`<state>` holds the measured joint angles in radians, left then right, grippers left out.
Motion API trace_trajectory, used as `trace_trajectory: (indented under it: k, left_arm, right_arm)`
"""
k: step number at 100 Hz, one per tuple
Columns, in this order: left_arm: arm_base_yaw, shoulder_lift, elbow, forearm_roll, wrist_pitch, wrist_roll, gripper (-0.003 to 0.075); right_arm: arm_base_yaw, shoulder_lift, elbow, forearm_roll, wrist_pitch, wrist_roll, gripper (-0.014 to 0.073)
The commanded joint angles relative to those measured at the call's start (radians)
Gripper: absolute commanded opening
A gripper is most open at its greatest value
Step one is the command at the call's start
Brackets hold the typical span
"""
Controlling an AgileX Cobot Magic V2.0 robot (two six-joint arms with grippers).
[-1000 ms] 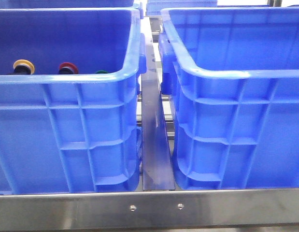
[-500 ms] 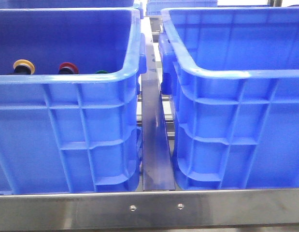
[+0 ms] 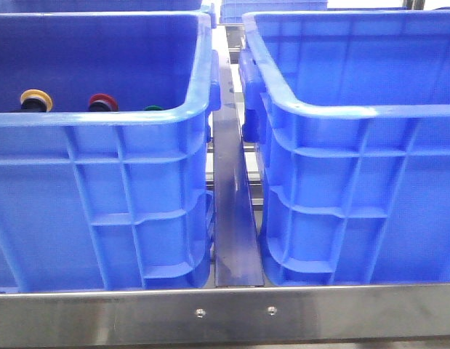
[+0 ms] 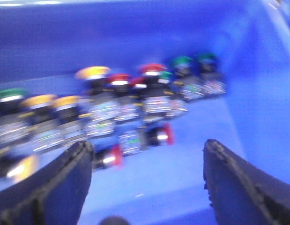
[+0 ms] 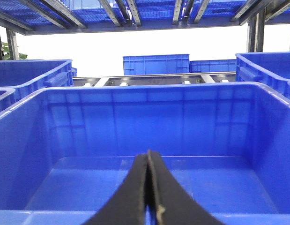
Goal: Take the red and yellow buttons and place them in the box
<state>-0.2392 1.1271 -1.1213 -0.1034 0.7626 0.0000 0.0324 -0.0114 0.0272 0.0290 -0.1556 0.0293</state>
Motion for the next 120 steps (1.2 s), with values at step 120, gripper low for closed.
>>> trace_trajectory:
  k: [120]
  left_arm:
    - [-0.173,0.607,-0.321,0.42,-0.084,-0.48,0.0473]
  right_arm:
    - [-0.003,-0.017,0.005,-0.011,-0.081,-0.007,-0.0068]
